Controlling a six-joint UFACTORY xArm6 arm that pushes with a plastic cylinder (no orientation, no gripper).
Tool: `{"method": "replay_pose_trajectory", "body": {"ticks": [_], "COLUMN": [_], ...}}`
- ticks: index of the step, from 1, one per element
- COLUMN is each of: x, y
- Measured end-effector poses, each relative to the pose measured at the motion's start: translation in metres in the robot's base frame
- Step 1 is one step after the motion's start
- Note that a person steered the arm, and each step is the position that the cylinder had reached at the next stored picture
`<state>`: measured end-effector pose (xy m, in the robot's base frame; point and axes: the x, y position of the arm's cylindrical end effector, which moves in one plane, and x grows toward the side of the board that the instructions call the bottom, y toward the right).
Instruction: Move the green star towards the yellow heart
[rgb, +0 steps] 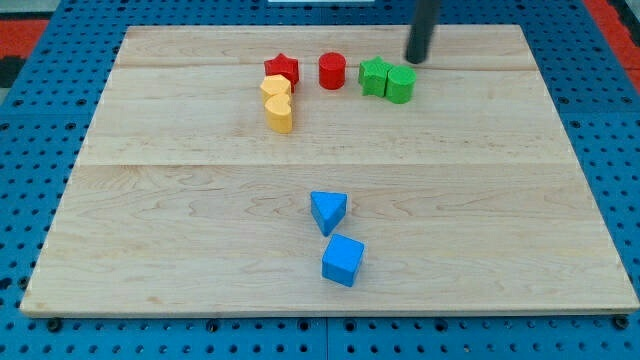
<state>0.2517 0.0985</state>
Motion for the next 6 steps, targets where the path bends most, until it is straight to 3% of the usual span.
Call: {"method": "replay_pose_trajectory", "body": {"ticks": [1, 4, 5, 6], "x": [0.017, 0.168, 0.147, 0.119], "y": [-0.019, -0.06, -0.025, -0.039]}}
